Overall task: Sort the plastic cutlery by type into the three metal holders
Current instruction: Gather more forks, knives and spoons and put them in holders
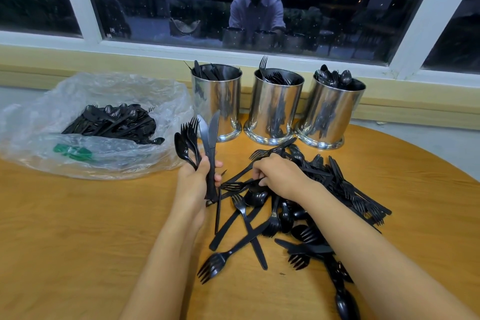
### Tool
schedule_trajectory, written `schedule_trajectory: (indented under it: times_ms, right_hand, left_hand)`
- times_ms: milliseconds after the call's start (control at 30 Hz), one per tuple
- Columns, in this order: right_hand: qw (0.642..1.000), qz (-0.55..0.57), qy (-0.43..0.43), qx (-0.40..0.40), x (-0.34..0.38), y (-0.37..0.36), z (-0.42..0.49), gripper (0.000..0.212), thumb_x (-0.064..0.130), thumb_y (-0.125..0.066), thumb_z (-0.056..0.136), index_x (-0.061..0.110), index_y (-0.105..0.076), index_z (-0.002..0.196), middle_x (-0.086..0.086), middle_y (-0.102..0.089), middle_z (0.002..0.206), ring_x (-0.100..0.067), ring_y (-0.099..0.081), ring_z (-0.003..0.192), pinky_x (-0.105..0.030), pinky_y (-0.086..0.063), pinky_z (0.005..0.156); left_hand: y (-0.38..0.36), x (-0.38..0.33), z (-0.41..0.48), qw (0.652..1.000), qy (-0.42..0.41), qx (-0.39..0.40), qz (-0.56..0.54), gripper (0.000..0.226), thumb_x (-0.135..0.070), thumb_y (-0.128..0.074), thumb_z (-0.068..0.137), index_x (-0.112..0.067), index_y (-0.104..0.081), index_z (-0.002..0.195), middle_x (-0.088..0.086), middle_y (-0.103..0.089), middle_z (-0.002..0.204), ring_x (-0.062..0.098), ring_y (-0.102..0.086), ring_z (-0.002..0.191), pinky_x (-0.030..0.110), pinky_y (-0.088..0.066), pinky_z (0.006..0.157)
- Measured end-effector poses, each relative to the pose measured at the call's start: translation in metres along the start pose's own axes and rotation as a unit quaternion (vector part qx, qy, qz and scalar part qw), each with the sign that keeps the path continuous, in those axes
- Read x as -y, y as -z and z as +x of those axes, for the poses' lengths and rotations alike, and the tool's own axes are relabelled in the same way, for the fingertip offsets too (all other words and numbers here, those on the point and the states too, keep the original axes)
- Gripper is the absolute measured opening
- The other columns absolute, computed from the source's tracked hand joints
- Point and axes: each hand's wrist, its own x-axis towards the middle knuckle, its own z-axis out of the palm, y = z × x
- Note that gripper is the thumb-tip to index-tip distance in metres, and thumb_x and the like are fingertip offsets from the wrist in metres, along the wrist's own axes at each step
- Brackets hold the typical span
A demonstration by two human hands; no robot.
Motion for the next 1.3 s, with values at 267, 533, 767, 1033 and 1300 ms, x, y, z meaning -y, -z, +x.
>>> schedule_trajectory:
  times_ms: [267, 533, 767, 1033, 1300]
  right_hand:
    - [0.958, 0.243, -0.016, -0.15, 0.003, 0.007, -0.004, 0.009, 0.024, -0.067, 0.09, 0.019, -0.061, 0.086, 0.005, -0.065, 0.091, -0.009, -0.056, 0.09, -0.025, -0.041, 0.082]
    - [0.905, 0.34, -0.031, -0.255, 0.011, 0.008, 0.001, 0.015, 0.019, -0.06, 0.095, 0.02, -0.049, 0.086, 0.003, -0.056, 0.07, -0.011, -0.057, 0.06, -0.028, -0.05, 0.064]
    - [0.905, 0.268, -0.097, -0.315, 0.002, 0.004, 0.004, 0.01, 0.017, -0.054, 0.099, 0.012, -0.049, 0.092, -0.005, -0.061, 0.078, -0.019, -0.055, 0.067, -0.035, -0.045, 0.062]
    - [0.878, 0.379, -0.085, -0.28, 0.024, 0.023, -0.016, 0.027, 0.018, -0.039, 0.104, 0.015, -0.062, 0.118, 0.006, -0.062, 0.123, -0.002, -0.055, 0.108, -0.028, -0.044, 0.095]
    - [0.745, 0.637, -0.093, -0.171, 0.077, 0.008, -0.036, 0.011, 0.003, -0.062, 0.092, 0.005, -0.066, 0.102, -0.006, -0.068, 0.078, -0.008, -0.061, 0.058, -0.019, -0.054, 0.062]
  left_hand:
    - [0.001, 0.0, 0.001, 1.0, 0.01, -0.008, -0.013, 0.032, -0.022, -0.04, 0.106, -0.018, -0.065, 0.087, 0.003, -0.06, 0.073, 0.015, -0.051, 0.063, 0.038, -0.042, 0.078]
    - [-0.002, 0.002, 0.001, 0.999, 0.023, 0.003, -0.023, 0.031, -0.021, -0.038, 0.107, -0.017, -0.063, 0.089, 0.002, -0.06, 0.076, 0.012, -0.049, 0.06, 0.029, -0.044, 0.067]
    - [-0.004, 0.009, 0.004, 0.999, 0.032, 0.014, -0.014, 0.029, -0.019, -0.037, 0.107, -0.015, -0.062, 0.094, 0.001, -0.062, 0.078, 0.012, -0.05, 0.061, 0.028, -0.045, 0.067]
    - [-0.007, 0.013, 0.003, 1.0, 0.023, 0.014, 0.005, 0.03, -0.021, -0.037, 0.107, -0.017, -0.062, 0.091, 0.005, -0.06, 0.083, 0.014, -0.052, 0.068, 0.032, -0.046, 0.074]
    - [-0.016, 0.015, -0.001, 0.999, -0.007, 0.035, -0.011, 0.036, -0.026, -0.034, 0.108, -0.001, -0.059, 0.099, 0.005, -0.056, 0.07, 0.01, -0.054, 0.056, 0.019, -0.05, 0.054]
